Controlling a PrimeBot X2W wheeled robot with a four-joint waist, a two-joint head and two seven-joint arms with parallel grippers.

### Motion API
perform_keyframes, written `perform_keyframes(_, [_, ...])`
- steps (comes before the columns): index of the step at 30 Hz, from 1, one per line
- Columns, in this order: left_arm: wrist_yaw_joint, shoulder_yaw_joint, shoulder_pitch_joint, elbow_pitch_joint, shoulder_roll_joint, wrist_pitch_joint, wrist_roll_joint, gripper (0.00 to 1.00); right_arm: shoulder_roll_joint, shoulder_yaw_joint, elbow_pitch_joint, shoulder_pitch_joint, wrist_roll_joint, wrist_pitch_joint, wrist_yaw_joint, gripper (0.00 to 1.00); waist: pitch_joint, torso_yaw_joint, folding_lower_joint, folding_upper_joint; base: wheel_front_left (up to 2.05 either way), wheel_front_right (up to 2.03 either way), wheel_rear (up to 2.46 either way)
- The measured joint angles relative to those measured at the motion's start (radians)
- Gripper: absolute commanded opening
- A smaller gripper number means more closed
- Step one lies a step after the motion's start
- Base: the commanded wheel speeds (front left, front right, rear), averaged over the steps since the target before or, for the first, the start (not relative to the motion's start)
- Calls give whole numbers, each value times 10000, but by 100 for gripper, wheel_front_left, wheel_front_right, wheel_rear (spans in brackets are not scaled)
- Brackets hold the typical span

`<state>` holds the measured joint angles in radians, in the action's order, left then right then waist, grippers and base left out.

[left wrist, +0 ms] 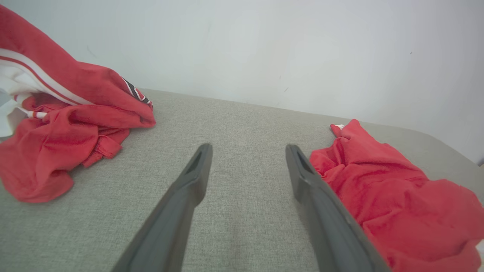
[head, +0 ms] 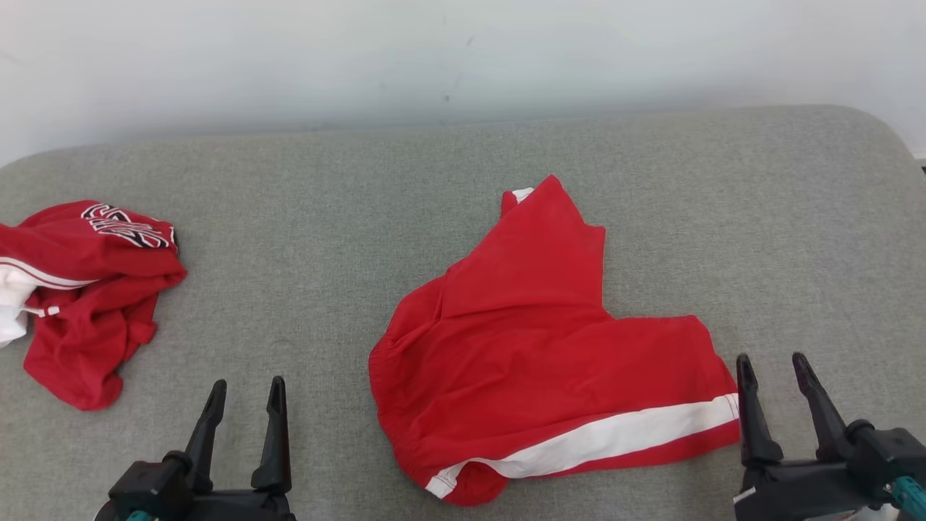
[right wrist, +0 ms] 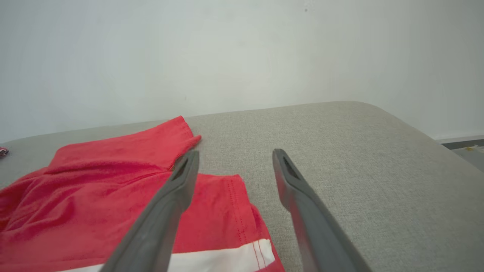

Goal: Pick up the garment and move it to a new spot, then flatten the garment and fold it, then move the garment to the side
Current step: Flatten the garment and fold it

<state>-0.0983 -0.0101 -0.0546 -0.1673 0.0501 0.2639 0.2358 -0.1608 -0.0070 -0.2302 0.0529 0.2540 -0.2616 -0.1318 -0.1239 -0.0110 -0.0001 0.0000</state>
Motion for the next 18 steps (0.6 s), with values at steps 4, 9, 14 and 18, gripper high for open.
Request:
perform_keyframes(4, [-48,42,20,8,2,0,-79,100,171,163,918,-35,-380,0,0,100,146,-54,0,0,0,0,0])
perform_keyframes(9, [-79,127,94,10,0,0,-136,100,311,468,1641,-213,-625,-25,0,100,311,-122,0,0,0,0,0])
perform_keyframes(14, [-148,29,266,-17,4,0,-161,100,391,685,1852,-378,-732,-25,0,100,404,-166,0,0,0,0,0])
perform_keyframes(18, [-222,-644,568,-265,6,0,-144,100,449,788,1845,-513,-754,-25,0,100,437,-183,0,-1,0,0,0])
